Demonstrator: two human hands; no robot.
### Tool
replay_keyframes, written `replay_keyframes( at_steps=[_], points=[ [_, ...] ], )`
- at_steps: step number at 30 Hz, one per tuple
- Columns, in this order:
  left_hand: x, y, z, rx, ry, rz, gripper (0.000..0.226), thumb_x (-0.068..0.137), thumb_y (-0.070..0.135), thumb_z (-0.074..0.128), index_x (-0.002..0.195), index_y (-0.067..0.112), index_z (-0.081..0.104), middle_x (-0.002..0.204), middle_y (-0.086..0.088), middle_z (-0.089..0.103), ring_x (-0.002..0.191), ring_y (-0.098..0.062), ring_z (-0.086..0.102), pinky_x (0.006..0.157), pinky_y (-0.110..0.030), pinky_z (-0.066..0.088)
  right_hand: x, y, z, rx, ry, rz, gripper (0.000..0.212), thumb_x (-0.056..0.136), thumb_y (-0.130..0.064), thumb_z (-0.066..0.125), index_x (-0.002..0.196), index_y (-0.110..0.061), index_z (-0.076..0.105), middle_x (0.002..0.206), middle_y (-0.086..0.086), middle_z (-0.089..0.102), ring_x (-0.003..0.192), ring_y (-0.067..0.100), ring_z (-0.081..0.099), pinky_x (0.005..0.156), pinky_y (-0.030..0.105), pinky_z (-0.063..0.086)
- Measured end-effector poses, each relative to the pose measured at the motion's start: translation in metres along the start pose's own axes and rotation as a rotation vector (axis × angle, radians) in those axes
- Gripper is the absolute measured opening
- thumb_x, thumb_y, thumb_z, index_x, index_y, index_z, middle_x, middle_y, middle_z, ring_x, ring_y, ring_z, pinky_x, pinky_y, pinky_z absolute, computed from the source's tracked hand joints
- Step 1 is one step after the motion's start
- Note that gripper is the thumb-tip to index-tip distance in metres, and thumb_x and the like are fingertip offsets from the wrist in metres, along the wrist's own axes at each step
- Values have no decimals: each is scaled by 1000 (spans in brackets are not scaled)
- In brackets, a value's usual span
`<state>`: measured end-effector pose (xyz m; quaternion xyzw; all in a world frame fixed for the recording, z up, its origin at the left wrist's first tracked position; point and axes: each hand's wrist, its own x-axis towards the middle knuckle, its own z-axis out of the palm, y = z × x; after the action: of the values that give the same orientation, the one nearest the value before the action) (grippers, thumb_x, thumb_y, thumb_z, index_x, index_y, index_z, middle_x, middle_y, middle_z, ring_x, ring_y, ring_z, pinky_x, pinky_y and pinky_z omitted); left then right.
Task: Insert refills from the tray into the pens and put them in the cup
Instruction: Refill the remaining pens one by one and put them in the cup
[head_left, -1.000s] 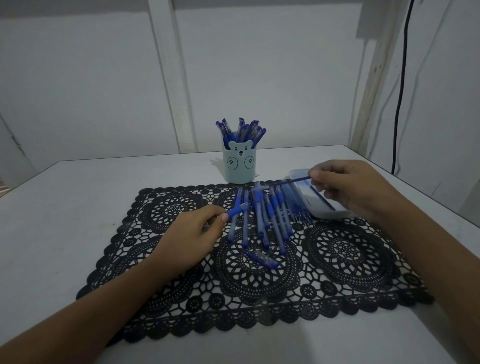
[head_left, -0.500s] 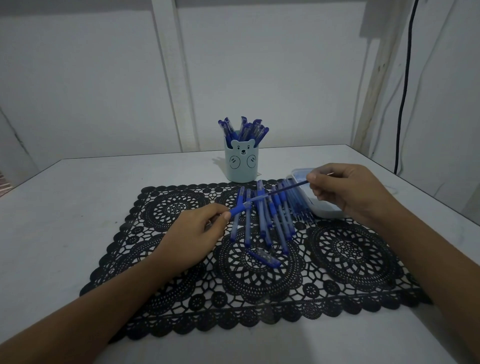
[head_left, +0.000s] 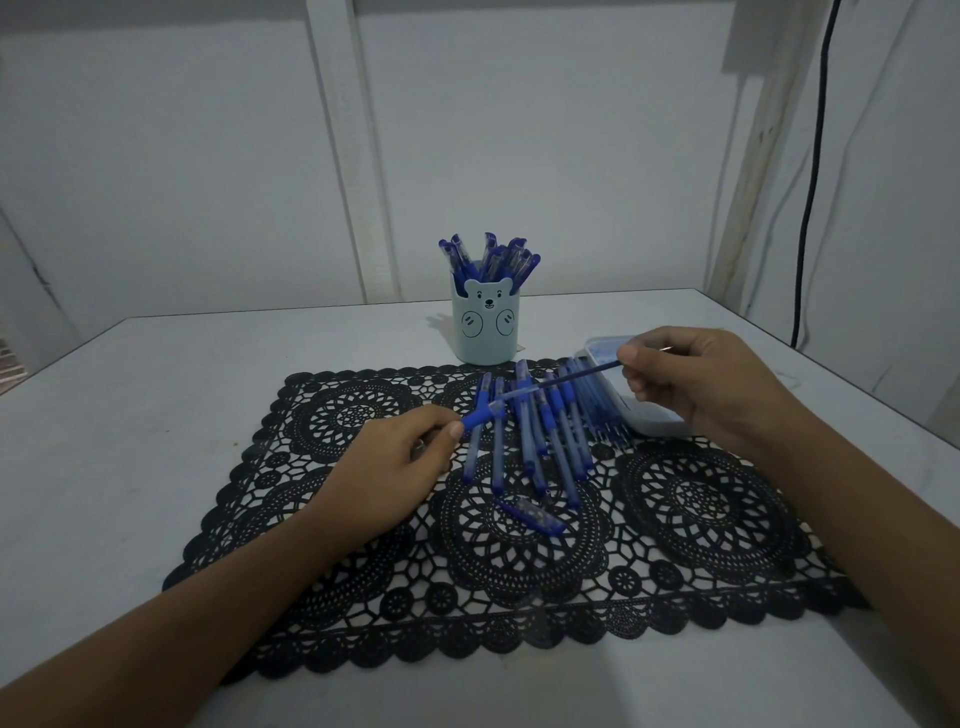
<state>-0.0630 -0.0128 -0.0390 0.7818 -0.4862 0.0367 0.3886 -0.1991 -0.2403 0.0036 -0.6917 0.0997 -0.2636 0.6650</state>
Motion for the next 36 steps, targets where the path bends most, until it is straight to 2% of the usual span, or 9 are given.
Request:
replay_keyframes(
  at_steps=[4,9,15,24,31,33,36],
  points=[
    [0,0,0,-7,3,-1,16,93,21,47,86,33,56,62,5,58,52,-6,49,48,-15,37,0,1,-1,-16,-2,9,6,78,-5,60,74,-4,64,54,-1,59,52,9,53,53,15,48],
    [0,2,-1,-35,11,-6,21,93,21,47,83,39,52,62,4,58,58,-17,54,53,-26,43,1,3,-1,-19,0,22,4,75,-8,62,73,-4,63,54,-1,59,51,9,52,52,15,48],
    [0,4,-2,-72,30,-15,23,93,18,47,83,37,54,59,6,56,50,-2,48,48,-12,36,1,5,-2,-55,-20,62,12,68,-14,64,71,-3,61,53,-2,58,50,8,51,51,15,48],
    [-1,5,-3,-72,38,-5,23,94,17,46,84,36,54,61,3,57,47,-4,45,45,-12,33,1,6,-4,-155,-61,93,9,76,-7,63,68,-4,61,49,-3,54,46,6,48,46,14,43],
    [-1,6,-3,-73,38,-14,23,94,17,46,83,37,54,61,4,57,49,-3,47,46,-12,35,-1,6,-5,-216,-68,131,11,77,-9,64,68,-3,62,51,1,50,48,9,44,45,16,39],
    [-1,4,-3,-38,34,0,20,94,18,46,86,34,55,61,4,57,50,-4,48,46,-13,36,-1,5,-6,-252,-74,125,11,78,-9,65,67,-5,63,50,1,49,50,13,42,46,21,36],
    [-1,2,-1,43,15,44,13,95,25,45,92,27,57,63,5,58,56,-8,50,49,-18,38,-2,4,-8,-287,-73,102,11,78,-9,65,68,-6,62,50,0,49,50,12,41,47,20,36]
  ],
)
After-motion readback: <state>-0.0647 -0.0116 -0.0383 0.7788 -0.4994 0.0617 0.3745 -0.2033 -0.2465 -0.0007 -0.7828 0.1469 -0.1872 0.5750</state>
